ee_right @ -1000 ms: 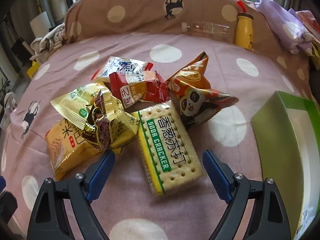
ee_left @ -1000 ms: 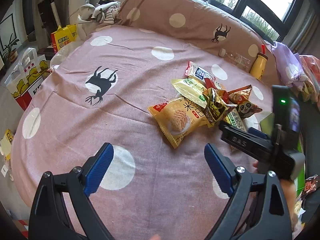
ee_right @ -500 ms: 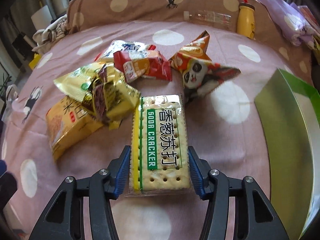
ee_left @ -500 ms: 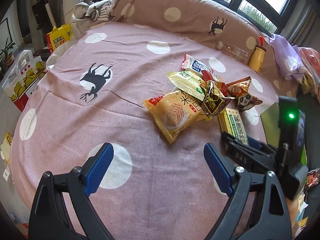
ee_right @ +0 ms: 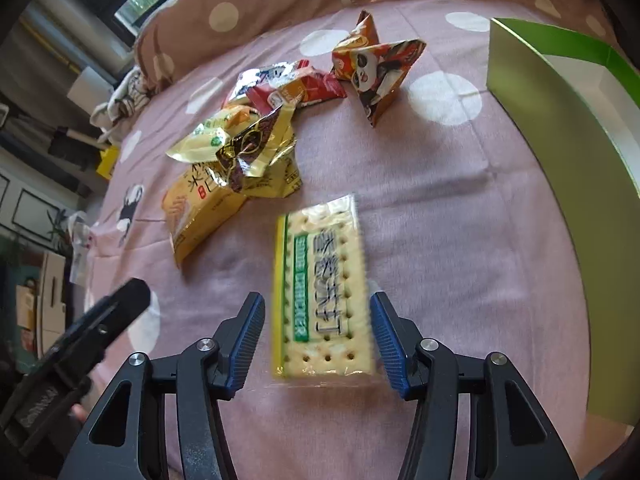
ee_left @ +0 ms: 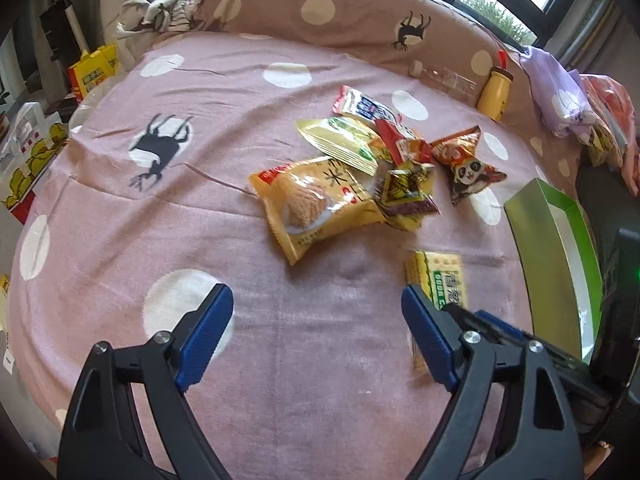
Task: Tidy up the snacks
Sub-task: 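Grasp the soda cracker pack with the right gripper and lift it, then lower the cracker pack into the green box and open the right gripper, then move the right gripper back to the yellow rice-cake bag, then grasp the yellow rice-cake bag with the right gripper and lift it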
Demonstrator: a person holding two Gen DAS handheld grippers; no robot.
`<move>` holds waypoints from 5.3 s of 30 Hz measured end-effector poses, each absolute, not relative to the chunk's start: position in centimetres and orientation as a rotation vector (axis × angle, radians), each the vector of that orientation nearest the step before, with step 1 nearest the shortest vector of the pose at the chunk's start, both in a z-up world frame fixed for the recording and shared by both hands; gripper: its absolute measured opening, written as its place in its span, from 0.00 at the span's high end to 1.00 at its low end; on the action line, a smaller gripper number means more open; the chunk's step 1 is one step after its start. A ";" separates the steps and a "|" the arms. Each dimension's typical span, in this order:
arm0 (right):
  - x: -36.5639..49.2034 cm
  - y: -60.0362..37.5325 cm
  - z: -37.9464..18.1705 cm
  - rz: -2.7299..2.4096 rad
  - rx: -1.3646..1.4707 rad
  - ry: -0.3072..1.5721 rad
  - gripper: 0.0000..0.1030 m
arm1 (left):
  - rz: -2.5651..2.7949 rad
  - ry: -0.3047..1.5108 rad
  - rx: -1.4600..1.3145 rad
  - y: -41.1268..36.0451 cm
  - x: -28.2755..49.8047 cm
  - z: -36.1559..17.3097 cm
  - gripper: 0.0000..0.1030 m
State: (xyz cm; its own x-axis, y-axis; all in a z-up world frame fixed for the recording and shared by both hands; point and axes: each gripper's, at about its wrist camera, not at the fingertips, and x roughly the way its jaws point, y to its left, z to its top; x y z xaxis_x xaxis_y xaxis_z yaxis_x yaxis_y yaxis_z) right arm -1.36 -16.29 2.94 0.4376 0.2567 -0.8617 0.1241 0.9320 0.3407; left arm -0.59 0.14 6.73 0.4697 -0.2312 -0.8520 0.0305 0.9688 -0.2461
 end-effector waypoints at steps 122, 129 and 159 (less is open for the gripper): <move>12.5 -7.2 4.8 0.345 0.295 1.188 0.22 | -0.208 1.165 -0.374 4.7 7.6 2.8 0.33; 13.9 -5.2 2.7 0.342 0.172 1.264 0.22 | -0.228 1.152 -0.434 4.9 8.3 2.4 0.46; 2.1 -11.7 13.5 0.300 0.248 0.833 0.34 | -0.442 0.771 -0.086 -2.8 -1.0 14.5 0.71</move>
